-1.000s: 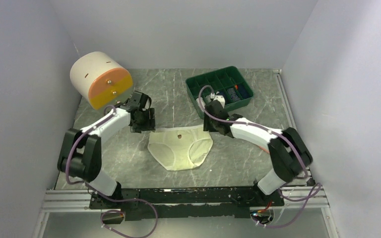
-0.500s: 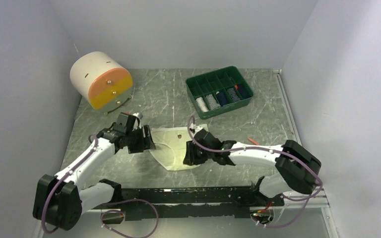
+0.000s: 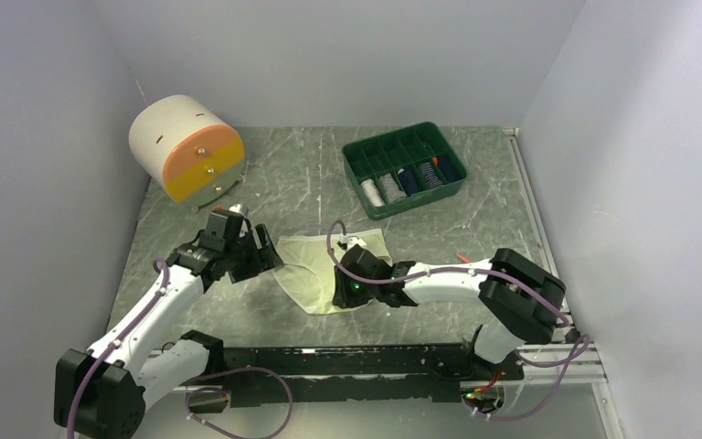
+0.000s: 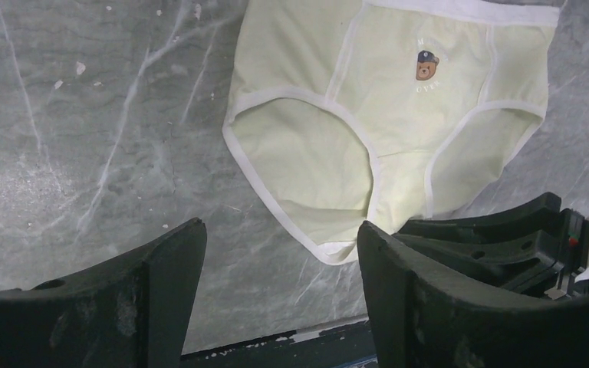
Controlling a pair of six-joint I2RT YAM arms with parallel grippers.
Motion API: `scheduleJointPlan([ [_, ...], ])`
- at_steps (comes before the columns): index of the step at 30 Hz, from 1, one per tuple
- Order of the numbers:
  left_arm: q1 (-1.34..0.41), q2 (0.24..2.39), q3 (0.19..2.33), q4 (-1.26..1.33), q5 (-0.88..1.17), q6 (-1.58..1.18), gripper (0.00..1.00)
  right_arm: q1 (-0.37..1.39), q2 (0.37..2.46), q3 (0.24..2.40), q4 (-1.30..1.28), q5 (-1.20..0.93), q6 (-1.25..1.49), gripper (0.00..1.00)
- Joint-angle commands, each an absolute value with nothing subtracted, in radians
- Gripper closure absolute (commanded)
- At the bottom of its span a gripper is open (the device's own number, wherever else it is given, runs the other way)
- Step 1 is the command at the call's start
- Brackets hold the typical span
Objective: Roll the underwear
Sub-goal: Fold the underwear at the center of the board.
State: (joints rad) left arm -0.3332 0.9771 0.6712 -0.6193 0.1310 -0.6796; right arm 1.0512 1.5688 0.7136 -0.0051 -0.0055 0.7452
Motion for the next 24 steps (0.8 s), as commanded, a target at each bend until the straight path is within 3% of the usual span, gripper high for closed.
scheduleJointPlan([
  [1, -0.331, 0.965, 0.659, -0.635, 0.088, -0.731, 0.23, 1.080, 1.552, 0.673, -0.062, 0.007, 0.769, 0.74],
  [13, -0.331, 1.018, 0.628, -0.624, 0.083, -0.767, 0.23, 1.210, 1.479, 0.591, -0.085, -0.016, 0.901, 0.74],
  [16, -0.331, 1.021, 0.597, -0.596, 0.099, -0.778, 0.26, 1.213, 1.438, 0.633, -0.086, 0.011, 0.878, 0.66],
  [20, -0.331, 1.024, 0.557, -0.565, 0.106, -0.790, 0.30, 1.209, 1.337, 0.687, -0.077, 0.218, 0.817, 0.56],
  [21, -0.331, 1.024, 0.543, -0.546, 0.108, -0.789, 0.32, 1.206, 1.306, 0.684, -0.041, 0.257, 0.793, 0.42],
  [23, -0.330, 1.024, 0.516, -0.470, 0.125, -0.771, 0.35, 1.168, 1.258, 0.678, 0.012, 0.312, 0.799, 0.02],
  [24, -0.329, 1.032, 0.510, -0.445, 0.124, -0.763, 0.37, 1.138, 1.248, 0.666, 0.077, 0.283, 0.767, 0.01],
])
